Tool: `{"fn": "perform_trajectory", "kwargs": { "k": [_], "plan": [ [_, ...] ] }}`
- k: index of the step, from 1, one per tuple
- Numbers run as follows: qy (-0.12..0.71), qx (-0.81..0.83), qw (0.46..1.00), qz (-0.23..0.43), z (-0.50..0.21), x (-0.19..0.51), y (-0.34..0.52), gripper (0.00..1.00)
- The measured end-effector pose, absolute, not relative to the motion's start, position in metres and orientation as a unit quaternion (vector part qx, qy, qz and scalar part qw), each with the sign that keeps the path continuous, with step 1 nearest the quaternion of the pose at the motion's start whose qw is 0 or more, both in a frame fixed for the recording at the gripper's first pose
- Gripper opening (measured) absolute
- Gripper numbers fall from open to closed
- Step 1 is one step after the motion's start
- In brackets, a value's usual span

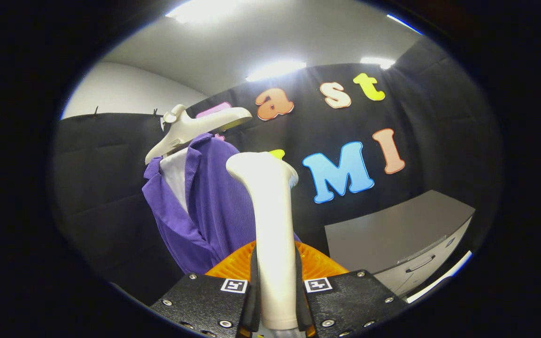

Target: Iron the clothes twice with a garment steamer, once on the left side and once on the right side.

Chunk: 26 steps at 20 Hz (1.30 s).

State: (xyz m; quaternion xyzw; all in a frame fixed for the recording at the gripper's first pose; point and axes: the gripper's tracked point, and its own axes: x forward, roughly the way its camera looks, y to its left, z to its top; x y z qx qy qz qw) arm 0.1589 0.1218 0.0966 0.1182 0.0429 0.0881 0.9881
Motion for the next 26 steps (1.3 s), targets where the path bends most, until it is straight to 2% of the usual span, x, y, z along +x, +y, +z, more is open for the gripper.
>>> {"fn": "perform_trajectory", "kwargs": {
  "k": [14, 17, 26],
  "plan": [
    [-0.066, -0.005, 0.996, 0.058, 0.100, 0.144, 0.185, 0.30],
    [-0.096, -0.031, 0.994, 0.032, 0.114, 0.150, 0.185, 0.30],
    [-0.082, -0.108, 0.991, 0.011, 0.077, 0.193, 0.207, 0.30]
  ]
}}
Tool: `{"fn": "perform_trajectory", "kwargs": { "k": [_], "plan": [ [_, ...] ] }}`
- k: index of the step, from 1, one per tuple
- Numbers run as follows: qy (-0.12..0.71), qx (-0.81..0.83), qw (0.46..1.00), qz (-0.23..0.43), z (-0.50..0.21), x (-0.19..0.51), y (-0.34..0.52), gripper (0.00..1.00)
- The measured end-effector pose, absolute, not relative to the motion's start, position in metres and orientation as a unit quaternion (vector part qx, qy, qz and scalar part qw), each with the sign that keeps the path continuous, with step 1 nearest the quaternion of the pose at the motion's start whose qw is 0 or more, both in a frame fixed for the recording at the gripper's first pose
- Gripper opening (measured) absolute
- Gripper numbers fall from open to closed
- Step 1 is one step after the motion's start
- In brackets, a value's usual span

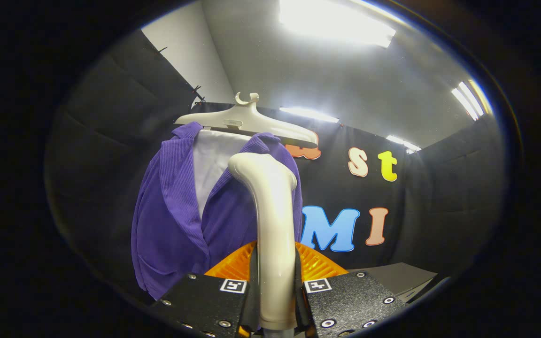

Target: Iron the clothes twice with a garment steamer, once on the left side and once on the right side.

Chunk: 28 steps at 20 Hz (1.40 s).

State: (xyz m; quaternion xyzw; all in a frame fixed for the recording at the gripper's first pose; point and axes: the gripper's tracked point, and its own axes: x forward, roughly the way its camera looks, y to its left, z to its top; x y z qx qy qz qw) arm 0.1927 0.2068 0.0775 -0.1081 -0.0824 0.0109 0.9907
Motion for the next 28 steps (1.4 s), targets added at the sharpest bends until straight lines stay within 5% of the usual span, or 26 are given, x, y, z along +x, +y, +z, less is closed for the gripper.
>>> {"fn": "perform_trajectory", "kwargs": {
  "k": [28],
  "plan": [
    [0.076, -0.185, 0.979, 0.040, -0.115, 0.174, 0.185, 0.31]
  ]
}}
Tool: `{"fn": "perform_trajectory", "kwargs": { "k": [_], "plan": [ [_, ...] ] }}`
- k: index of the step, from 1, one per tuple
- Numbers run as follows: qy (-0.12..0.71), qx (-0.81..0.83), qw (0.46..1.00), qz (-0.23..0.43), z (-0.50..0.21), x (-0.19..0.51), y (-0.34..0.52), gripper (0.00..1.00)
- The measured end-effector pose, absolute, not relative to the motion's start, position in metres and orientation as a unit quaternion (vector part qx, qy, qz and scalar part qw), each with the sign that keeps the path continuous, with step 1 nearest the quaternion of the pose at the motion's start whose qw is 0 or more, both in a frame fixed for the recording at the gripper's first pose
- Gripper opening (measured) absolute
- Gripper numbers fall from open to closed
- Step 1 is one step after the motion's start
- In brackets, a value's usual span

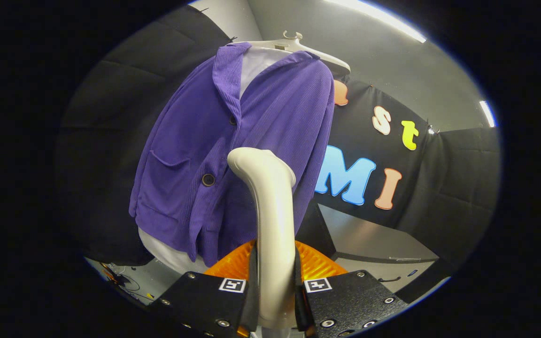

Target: Iron the clothes twice with a garment steamer, once on the left side and once on the right side.

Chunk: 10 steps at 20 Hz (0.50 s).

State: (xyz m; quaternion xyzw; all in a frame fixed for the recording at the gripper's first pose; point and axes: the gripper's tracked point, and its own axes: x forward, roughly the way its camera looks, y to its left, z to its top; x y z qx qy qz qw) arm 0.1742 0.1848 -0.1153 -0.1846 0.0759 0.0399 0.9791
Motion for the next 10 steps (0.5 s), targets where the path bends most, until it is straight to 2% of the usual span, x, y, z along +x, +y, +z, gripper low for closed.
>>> {"fn": "perform_trajectory", "kwargs": {
  "k": [10],
  "plan": [
    [0.151, -0.179, 0.971, 0.048, -0.180, 0.153, 0.178, 0.31]
  ]
}}
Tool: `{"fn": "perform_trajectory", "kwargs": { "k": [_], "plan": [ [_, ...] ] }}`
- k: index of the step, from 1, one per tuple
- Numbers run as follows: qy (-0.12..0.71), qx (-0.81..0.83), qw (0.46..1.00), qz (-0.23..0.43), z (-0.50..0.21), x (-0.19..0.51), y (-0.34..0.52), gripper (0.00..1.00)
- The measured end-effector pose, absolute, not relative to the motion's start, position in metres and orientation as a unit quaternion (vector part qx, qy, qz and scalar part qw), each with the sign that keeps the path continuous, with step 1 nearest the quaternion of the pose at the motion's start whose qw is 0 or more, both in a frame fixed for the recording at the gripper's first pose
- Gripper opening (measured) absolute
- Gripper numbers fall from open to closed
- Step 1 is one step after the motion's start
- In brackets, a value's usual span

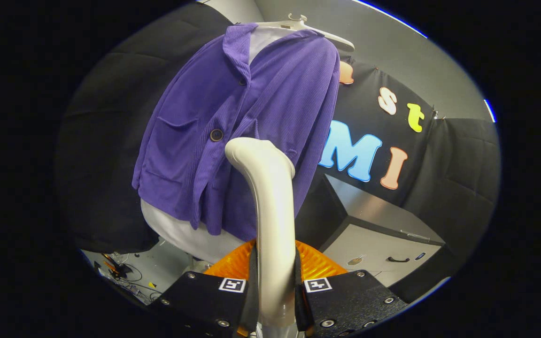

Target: Iron the clothes twice with a garment steamer, once on the left side and once on the right side.

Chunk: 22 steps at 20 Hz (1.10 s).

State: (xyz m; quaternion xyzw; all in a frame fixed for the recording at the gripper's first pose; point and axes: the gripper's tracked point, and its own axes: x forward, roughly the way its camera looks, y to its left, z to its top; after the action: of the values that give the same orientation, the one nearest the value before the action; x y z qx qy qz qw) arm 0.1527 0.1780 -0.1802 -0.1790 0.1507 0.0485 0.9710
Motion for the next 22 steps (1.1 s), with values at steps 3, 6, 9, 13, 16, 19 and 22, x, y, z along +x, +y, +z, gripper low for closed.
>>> {"fn": "perform_trajectory", "kwargs": {
  "k": [3, 6, 9, 13, 16, 19, 22],
  "plan": [
    [0.179, -0.174, 0.967, 0.053, -0.197, 0.146, 0.178, 0.31],
    [0.199, -0.164, 0.964, 0.060, -0.210, 0.140, 0.181, 0.31],
    [0.219, -0.157, 0.961, 0.070, -0.221, 0.133, 0.186, 0.31],
    [0.249, -0.151, 0.952, 0.093, -0.238, 0.114, 0.198, 0.31],
    [0.262, -0.142, 0.948, 0.113, -0.233, 0.101, 0.210, 0.31],
    [0.244, -0.134, 0.951, 0.133, -0.202, 0.105, 0.219, 0.31],
    [0.213, -0.122, 0.958, 0.150, -0.164, 0.108, 0.234, 0.31]
  ]
}}
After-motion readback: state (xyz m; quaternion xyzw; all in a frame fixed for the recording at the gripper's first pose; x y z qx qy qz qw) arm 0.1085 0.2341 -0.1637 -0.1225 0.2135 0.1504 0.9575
